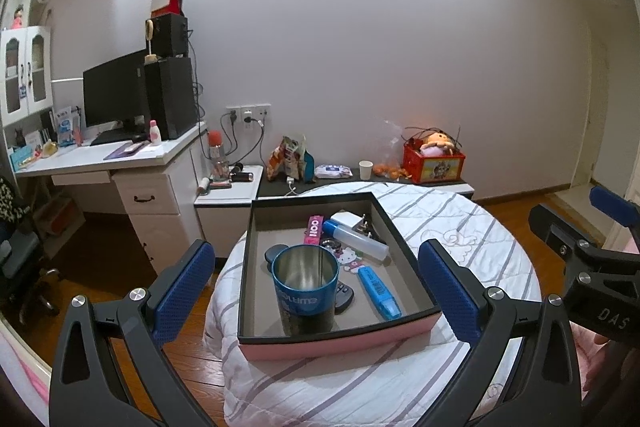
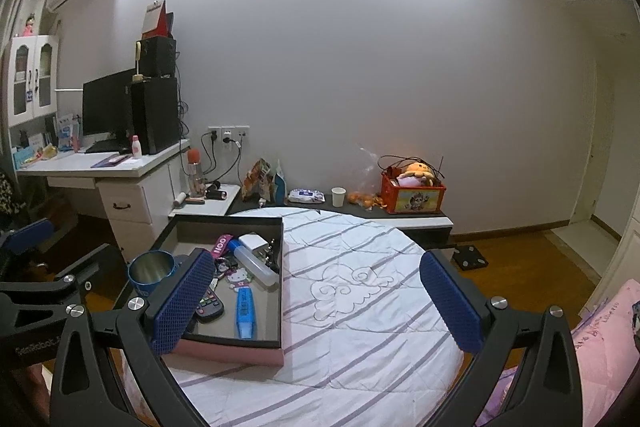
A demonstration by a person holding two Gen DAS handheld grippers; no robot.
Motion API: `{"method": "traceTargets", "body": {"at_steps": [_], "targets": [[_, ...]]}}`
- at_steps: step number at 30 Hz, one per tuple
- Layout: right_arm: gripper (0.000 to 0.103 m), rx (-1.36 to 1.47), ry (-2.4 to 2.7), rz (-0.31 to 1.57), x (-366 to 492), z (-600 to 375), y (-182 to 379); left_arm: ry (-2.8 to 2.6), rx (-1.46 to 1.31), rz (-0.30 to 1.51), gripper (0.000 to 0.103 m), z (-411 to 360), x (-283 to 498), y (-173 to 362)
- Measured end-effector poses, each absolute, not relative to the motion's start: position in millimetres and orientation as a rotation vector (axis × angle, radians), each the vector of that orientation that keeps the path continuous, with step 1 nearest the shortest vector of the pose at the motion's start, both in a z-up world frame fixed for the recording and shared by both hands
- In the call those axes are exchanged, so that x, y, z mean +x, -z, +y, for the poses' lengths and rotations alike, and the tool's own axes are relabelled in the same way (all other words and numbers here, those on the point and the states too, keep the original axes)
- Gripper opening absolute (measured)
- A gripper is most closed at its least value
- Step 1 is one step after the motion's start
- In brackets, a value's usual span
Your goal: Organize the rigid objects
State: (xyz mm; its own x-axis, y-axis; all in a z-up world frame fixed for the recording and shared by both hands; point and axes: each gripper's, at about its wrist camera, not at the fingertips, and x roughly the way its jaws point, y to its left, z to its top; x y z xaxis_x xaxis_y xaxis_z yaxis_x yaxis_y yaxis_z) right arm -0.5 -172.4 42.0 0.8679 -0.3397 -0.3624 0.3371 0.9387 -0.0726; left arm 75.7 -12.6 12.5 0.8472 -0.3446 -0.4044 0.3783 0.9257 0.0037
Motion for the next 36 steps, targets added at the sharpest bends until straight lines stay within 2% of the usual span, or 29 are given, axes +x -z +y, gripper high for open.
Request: {"method": "traceTargets", "body": {"at_steps": [36], "targets": [[0.103, 0.013, 0.291, 0.379, 2.1, -174.9, -36.8, 0.330, 0.100, 0.362, 0.103, -12.4, 68.8, -17.9]]}}
